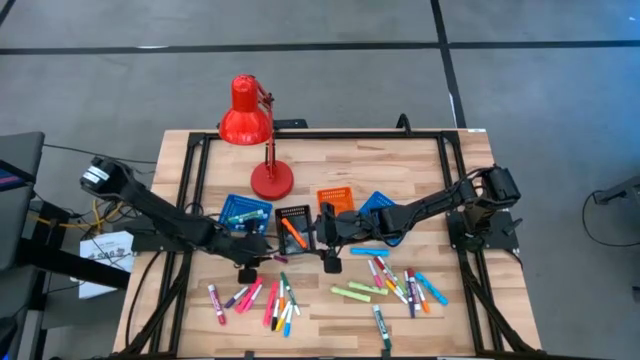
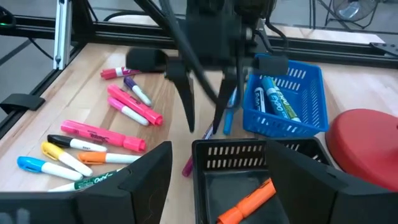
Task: Pick & Place Markers
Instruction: Put the small dark red marker pen into the orange basket
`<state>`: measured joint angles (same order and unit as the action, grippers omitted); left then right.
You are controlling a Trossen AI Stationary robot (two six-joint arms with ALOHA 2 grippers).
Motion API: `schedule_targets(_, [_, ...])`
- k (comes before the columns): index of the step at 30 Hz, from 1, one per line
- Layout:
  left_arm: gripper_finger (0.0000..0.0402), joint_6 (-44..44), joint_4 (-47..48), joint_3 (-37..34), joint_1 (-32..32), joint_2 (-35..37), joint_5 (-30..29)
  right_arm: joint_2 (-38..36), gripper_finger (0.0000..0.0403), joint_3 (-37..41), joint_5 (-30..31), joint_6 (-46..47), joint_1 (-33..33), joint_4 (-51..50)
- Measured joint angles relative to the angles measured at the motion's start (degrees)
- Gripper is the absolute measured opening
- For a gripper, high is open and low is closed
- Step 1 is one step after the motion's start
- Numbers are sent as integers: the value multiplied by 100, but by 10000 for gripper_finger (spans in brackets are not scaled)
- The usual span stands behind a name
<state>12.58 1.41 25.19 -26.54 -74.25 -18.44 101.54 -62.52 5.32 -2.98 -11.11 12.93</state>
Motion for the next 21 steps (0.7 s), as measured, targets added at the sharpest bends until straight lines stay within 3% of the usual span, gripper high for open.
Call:
schedule_targets(12, [117,249,-40,20,19,-825,74,0,249,0,2,0,0,-2])
schedule_targets(19, [32,833,-31,6,30,-707,403,0,249,0,2,0,0,-2])
schedule_targets(21, [23,1140,6,-3,18,-545,623,0,249,0,2,0,0,-2])
